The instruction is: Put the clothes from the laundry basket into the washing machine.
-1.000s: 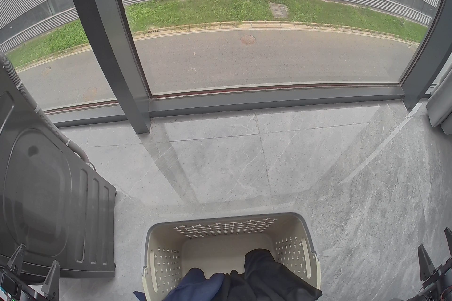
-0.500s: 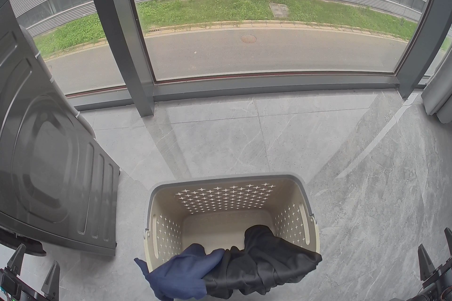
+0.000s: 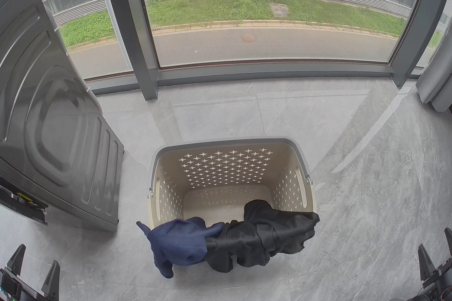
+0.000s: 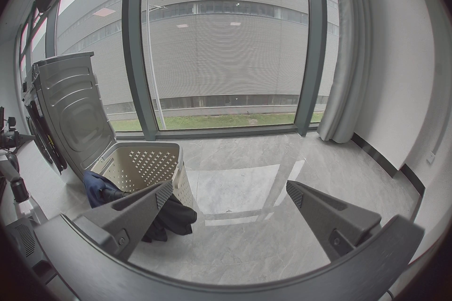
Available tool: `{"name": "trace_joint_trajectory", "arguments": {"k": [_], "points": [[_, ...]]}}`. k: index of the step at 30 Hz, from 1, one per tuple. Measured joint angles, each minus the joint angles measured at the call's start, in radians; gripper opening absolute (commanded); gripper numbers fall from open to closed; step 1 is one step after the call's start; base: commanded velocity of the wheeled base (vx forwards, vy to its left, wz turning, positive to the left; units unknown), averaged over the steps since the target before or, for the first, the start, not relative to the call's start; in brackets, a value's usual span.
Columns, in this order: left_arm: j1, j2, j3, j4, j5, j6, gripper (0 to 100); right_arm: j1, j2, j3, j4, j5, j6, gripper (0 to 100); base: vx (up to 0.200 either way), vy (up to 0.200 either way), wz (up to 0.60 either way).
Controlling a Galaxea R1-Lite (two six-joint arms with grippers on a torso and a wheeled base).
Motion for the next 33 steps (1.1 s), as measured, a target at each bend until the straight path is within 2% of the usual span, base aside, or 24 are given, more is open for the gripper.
{"name": "trace_joint_trajectory", "arguments": {"k": [11, 16, 33], "points": [[-0.001, 0.0, 0.0, 0.0, 0.0, 0.0, 100, -0.001, 0.0, 0.0, 0.0, 0.0, 0.0, 100, -0.2, 0.0, 0.0], [-0.001, 0.0, 0.0, 0.001, 0.001, 0.0, 100, 0.0, 0.0, 0.0, 0.0, 0.001, 0.0, 100, 0.0, 0.0, 0.0], [-0.001, 0.0, 0.0, 0.002, 0.0, 0.0, 100, 0.0, 0.0, 0.0, 0.0, 0.0, 0.0, 100, 0.0, 0.2, 0.0]]}}
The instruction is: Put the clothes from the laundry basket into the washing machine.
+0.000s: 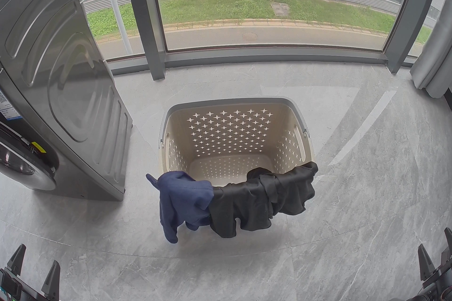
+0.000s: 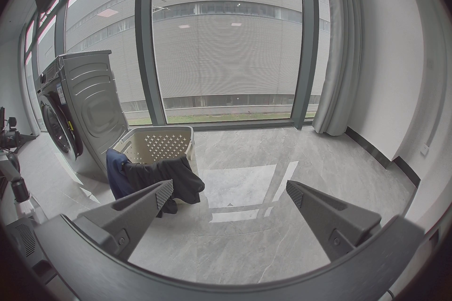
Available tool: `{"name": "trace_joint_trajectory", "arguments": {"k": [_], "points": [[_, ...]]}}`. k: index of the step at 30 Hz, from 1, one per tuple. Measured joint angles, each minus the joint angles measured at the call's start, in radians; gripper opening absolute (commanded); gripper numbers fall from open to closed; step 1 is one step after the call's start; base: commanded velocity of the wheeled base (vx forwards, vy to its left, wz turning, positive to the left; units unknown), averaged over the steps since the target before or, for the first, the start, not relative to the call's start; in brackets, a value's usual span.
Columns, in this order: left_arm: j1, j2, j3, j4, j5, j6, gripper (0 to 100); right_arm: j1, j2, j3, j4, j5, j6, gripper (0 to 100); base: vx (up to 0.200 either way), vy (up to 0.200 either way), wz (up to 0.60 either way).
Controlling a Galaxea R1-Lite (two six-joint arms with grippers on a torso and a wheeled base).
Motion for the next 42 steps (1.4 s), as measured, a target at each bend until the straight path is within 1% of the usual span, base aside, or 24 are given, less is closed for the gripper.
{"name": "trace_joint_trajectory", "arguments": {"k": [42], "points": [[0.0, 0.0, 0.0, 0.0, 0.0, 0.0, 100, 0.0, 0.0, 0.0, 0.0, 0.0, -0.001, 100, 0.0, 0.2, 0.0]]}}
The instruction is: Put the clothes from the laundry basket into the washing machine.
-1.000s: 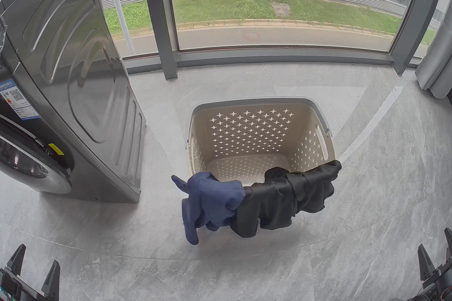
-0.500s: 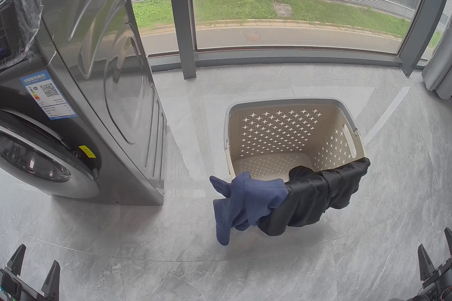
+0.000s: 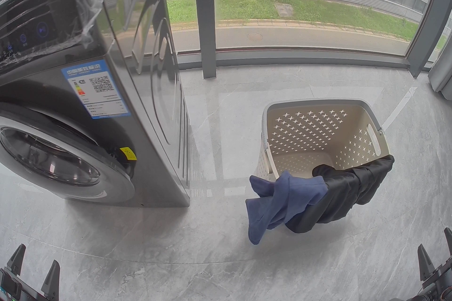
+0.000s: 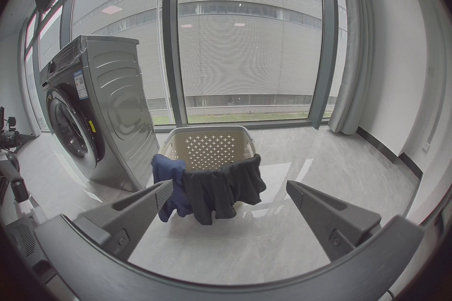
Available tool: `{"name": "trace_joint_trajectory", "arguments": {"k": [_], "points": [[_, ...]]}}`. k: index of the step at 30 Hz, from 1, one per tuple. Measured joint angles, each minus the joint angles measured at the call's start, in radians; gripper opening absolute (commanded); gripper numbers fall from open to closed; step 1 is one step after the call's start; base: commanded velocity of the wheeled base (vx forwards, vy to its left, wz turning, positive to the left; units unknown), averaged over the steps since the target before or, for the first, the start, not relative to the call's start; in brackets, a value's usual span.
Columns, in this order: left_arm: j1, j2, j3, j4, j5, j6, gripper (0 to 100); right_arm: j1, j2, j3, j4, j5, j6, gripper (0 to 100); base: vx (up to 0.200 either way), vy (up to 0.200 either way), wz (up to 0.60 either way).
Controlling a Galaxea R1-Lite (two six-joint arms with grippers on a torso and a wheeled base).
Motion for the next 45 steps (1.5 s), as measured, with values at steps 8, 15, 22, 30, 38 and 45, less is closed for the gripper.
{"name": "trace_joint_trajectory", "arguments": {"k": [8, 15, 22, 30, 38, 45], "points": [[0.0, 0.0, 0.0, 0.0, 0.0, 0.0, 100, 0.0, 0.0, 0.0, 0.0, 0.0, 0.0, 100, 0.0, 0.2, 0.0], [0.0, 0.0, 0.0, -0.001, 0.0, 0.0, 100, 0.0, 0.0, 0.0, 0.001, 0.0, -0.001, 100, 0.0, 0.143, 0.0], [-0.001, 0.0, 0.0, 0.0, 0.0, 0.0, 100, 0.0, 0.0, 0.0, 0.0, 0.0, 0.0, 100, 0.0, 0.0, 0.0], [0.0, 0.0, 0.0, 0.0, 0.0, 0.0, 100, 0.0, 0.0, 0.0, 0.001, 0.0, 0.0, 100, 0.0, 0.0, 0.0], [0.0, 0.0, 0.0, 0.0, 0.0, 0.0, 100, -0.001, 0.0, 0.0, 0.001, 0.0, -0.001, 100, 0.0, 0.0, 0.22], [0.0, 0.0, 0.0, -0.001, 0.0, 0.0, 100, -0.001, 0.0, 0.0, 0.001, 0.0, 0.0, 100, 0.0, 0.2, 0.0]]}}
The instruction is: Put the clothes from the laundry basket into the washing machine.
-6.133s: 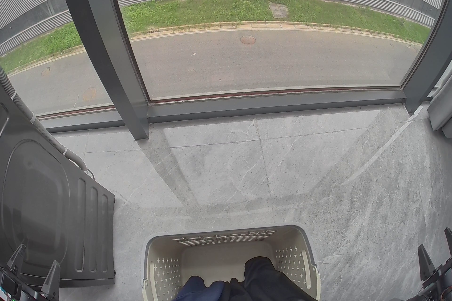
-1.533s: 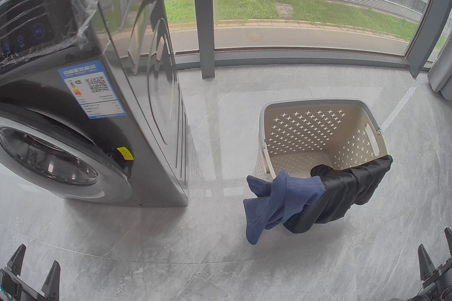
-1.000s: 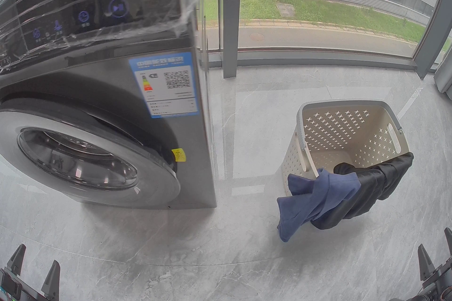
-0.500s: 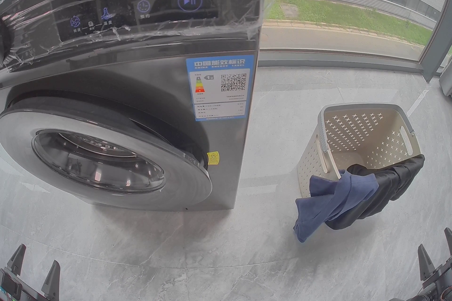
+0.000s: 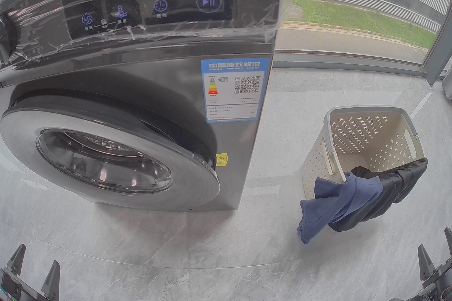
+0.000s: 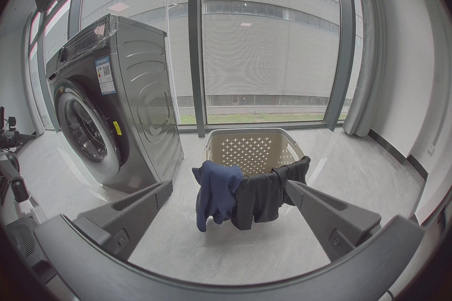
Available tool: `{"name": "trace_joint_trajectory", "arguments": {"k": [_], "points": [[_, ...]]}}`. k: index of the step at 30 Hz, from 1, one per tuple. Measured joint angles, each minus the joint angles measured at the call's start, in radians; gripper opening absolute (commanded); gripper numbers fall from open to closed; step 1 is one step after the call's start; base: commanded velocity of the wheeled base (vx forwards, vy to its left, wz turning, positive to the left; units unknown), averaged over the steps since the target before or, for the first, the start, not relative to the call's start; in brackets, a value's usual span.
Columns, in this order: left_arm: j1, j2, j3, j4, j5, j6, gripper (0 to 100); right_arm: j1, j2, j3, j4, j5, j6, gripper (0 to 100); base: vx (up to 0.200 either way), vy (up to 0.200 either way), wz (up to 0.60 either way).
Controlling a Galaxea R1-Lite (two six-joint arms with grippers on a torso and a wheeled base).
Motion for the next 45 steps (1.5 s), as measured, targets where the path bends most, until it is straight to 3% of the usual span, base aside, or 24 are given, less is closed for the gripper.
{"name": "trace_joint_trajectory", "arguments": {"k": [8, 20, 40, 45], "points": [[0.0, 0.0, 0.0, 0.0, 0.0, 0.0, 100, 0.001, 0.0, 0.0, 0.0, 0.0, 0.0, 100, 0.0, 0.2, 0.0], [0.0, 0.0, 0.0, 0.0, 0.0, 0.0, 100, 0.0, 0.0, 0.0, 0.001, 0.0, 0.0, 100, 0.0, 0.0, 0.0], [0.0, 0.0, 0.0, 0.0, 0.0, 0.0, 100, 0.001, 0.0, 0.0, 0.0, 0.0, 0.0, 100, 0.0, 0.2, 0.0], [0.0, 0.0, 0.0, 0.0, 0.0, 0.0, 100, 0.0, 0.0, 0.0, 0.0, 0.0, 0.0, 100, 0.0, 0.0, 0.0]]}}
